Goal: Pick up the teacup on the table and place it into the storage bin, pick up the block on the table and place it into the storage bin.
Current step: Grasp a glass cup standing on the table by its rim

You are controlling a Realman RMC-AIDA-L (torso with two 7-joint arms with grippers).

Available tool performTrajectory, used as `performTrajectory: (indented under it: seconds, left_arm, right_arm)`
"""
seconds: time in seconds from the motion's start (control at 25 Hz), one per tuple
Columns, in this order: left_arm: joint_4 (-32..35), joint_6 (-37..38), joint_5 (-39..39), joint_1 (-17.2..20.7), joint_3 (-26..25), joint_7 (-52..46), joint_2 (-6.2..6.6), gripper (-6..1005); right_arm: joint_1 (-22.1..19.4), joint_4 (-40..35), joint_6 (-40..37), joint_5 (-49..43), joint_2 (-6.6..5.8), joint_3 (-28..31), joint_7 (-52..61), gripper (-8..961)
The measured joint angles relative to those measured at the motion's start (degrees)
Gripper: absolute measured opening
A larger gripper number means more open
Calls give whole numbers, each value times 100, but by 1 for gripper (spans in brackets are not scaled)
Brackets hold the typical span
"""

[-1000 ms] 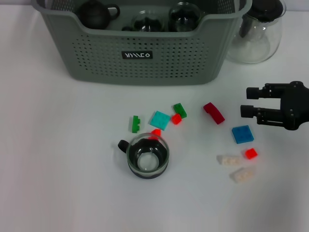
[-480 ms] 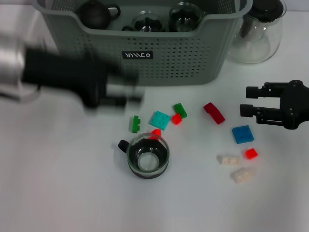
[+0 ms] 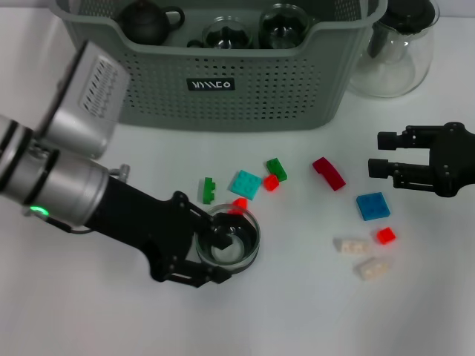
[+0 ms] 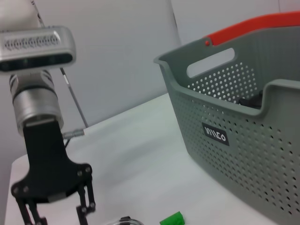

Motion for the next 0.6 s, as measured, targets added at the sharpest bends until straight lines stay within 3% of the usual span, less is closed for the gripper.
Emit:
performTrajectory:
  seconds: [0.16,0.6]
  left_arm:
    - [-597,-530,-109,-45,41,481,-2,447]
    - [-1218,-1123,-281,-65,331,994,-4,444]
  right_arm:
    - [4,15,30,0,-2,0,0,596]
    - [32,20,34,0,7,0,5,596]
